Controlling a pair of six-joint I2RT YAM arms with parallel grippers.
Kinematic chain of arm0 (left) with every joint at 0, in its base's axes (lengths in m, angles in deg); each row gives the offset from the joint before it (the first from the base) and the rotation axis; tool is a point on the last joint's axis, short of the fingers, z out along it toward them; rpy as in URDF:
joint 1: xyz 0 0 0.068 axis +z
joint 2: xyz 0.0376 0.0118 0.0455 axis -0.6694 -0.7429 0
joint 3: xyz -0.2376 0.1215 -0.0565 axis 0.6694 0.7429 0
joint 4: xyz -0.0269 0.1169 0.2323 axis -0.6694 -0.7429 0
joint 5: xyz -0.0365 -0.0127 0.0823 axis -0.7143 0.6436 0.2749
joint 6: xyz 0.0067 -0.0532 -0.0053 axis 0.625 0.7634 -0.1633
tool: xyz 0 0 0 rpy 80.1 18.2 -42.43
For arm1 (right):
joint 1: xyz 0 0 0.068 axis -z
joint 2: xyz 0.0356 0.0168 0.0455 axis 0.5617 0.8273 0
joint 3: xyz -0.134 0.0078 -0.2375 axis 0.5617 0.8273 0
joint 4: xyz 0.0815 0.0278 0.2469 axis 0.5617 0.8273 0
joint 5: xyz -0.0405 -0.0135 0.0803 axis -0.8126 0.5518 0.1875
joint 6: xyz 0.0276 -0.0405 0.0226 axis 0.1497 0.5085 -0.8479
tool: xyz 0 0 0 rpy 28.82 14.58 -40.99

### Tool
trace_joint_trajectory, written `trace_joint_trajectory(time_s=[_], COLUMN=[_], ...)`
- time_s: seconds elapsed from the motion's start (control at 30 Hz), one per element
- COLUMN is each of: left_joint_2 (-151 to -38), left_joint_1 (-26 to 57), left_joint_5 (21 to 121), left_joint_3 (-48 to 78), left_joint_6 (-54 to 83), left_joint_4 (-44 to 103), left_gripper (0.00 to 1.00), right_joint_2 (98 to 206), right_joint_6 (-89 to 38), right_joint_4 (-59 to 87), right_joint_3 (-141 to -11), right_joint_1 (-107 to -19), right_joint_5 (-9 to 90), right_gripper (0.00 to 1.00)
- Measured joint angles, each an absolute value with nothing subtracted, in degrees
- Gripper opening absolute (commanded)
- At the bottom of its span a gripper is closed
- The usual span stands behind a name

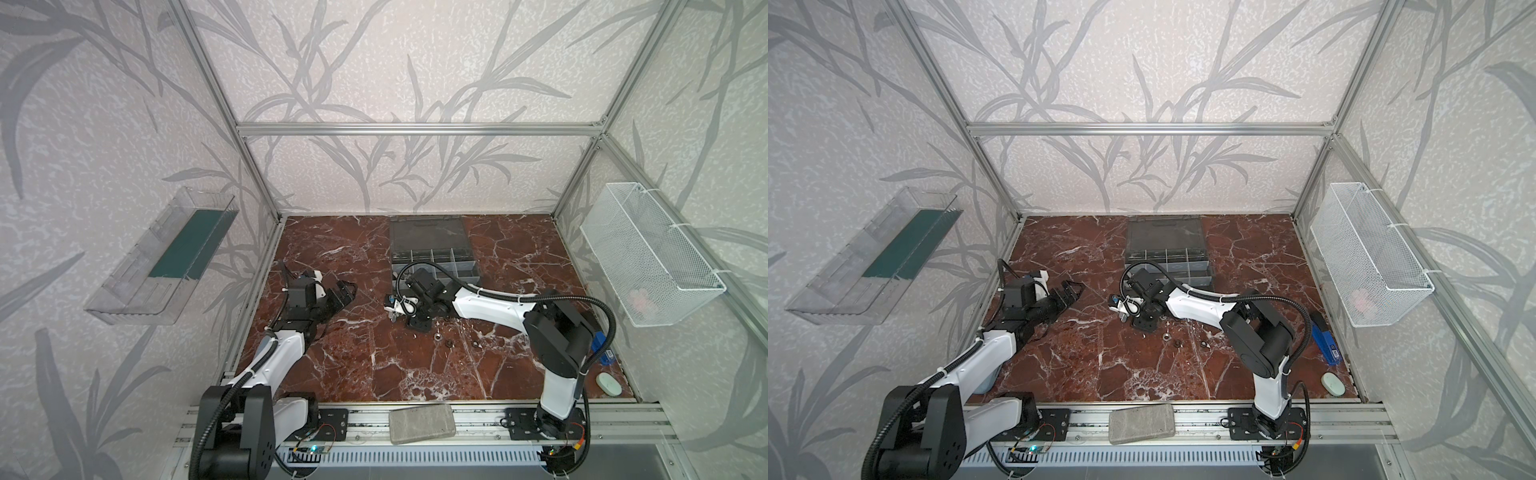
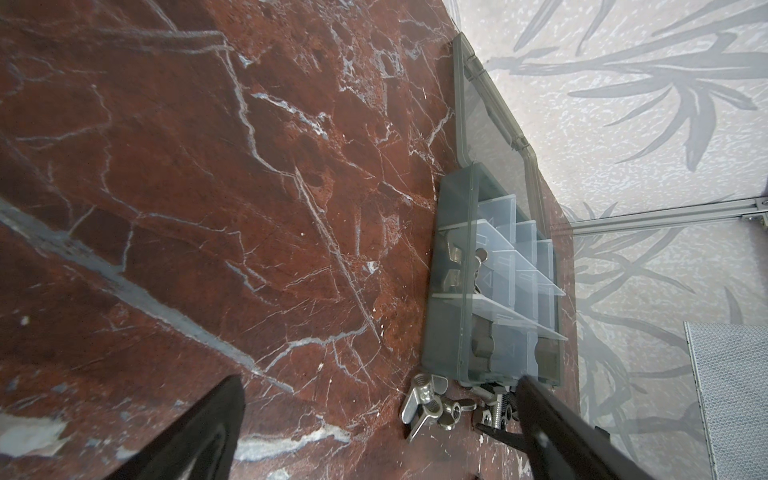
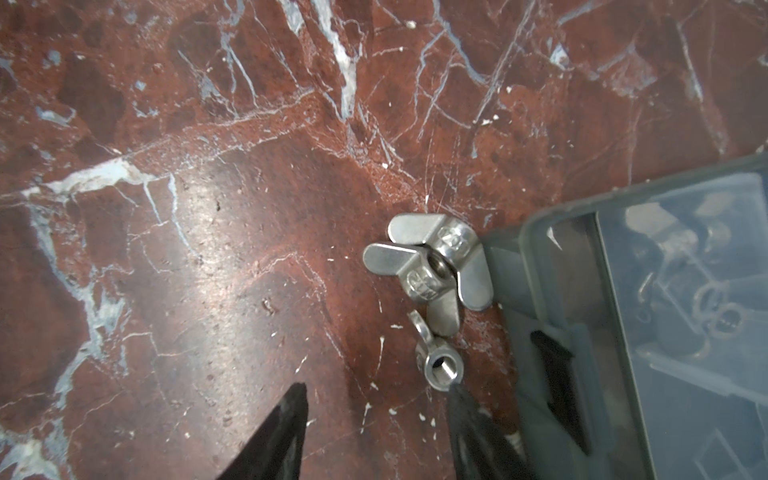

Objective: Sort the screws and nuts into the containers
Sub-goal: 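Move the right gripper back down to the wing nuts beside the box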

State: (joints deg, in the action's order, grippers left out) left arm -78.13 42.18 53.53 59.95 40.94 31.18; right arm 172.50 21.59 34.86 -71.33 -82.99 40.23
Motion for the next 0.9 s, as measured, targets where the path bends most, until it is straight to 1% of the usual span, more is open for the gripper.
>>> trace_joint_trajectory(time_s=[0.4, 0.9], left_joint_2=[-78.5, -78.5], left_joint_1=[42.2, 42.3], left_joint_5=[53.5, 53.5], left_joint_3=[60.0, 60.0], left_joint_6=[40.8, 40.8], left_joint_4=[31.2, 31.2], left_gripper=[0.99, 0.99], right_joint_2=[177.1, 177.8], right_joint_6=[22.7, 22.2], right_joint_4=[34.8, 34.2], right_joint_3=[-74.3, -74.8], right_joint_1=[-83.0, -81.8], right_joint_5=[39.4, 38.7], right_gripper=[0.55, 0.54])
